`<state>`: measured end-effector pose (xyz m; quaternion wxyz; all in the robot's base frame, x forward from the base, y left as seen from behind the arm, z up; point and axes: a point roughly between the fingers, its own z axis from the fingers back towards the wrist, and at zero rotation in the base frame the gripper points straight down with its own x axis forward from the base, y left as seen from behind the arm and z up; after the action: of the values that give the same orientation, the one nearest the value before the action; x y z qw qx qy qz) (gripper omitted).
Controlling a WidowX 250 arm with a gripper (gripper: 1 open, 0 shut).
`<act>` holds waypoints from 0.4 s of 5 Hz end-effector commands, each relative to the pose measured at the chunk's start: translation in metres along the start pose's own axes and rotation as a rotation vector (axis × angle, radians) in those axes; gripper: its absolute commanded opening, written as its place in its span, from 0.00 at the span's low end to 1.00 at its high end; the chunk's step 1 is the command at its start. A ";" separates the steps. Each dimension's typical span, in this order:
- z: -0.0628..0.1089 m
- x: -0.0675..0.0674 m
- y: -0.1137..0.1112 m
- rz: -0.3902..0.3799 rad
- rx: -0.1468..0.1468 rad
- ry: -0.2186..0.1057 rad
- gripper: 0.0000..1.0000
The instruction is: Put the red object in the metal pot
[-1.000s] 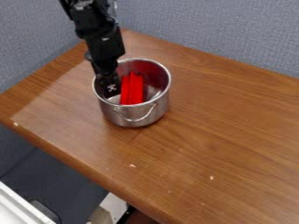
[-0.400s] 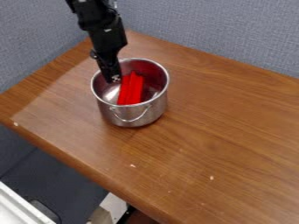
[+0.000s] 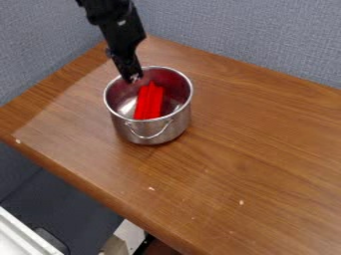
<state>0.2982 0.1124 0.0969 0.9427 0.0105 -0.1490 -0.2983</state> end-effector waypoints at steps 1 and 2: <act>0.023 0.014 0.005 -0.009 0.063 -0.066 0.00; 0.012 0.021 0.017 -0.013 0.056 -0.097 0.00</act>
<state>0.3150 0.1109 0.1009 0.9380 0.0056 -0.1811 -0.2956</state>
